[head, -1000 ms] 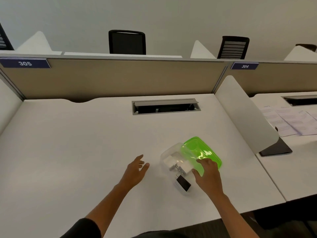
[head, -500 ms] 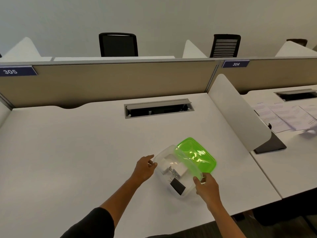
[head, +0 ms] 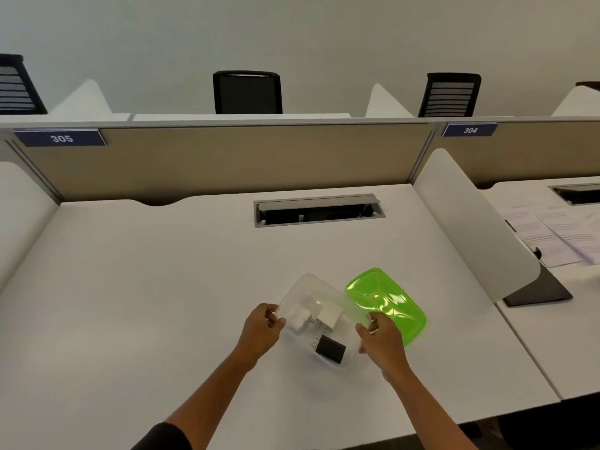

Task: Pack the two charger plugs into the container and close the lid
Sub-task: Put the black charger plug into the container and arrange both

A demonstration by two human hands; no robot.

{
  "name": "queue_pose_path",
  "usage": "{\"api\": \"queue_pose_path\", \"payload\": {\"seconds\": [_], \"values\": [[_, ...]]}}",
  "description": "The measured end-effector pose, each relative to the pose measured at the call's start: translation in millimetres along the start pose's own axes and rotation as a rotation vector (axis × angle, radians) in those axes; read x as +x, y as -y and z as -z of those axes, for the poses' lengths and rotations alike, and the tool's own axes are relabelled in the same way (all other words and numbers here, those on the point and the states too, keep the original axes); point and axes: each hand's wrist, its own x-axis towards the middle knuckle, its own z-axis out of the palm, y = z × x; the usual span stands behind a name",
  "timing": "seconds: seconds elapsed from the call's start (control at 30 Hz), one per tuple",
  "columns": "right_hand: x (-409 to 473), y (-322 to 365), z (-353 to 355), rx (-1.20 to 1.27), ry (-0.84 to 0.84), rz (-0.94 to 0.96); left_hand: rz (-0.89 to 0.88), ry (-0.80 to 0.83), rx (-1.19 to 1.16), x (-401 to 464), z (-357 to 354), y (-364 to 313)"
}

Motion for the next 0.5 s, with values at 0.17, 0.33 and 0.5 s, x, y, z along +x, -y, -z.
{"api": "queue_pose_path", "payload": {"seconds": [0.17,0.33,0.5], "values": [[11,45,-26,-0.002,0.089,0.074,0.052,-0.104,-0.134,-22,28,33],[20,82,-50,-0.025,0.177,0.140,0.102,-0.185,-0.225,-40,43,55],[22,100,-66,-0.040,0.227,0.180,0.129,-0.243,-0.263,-51,49,62]]}}
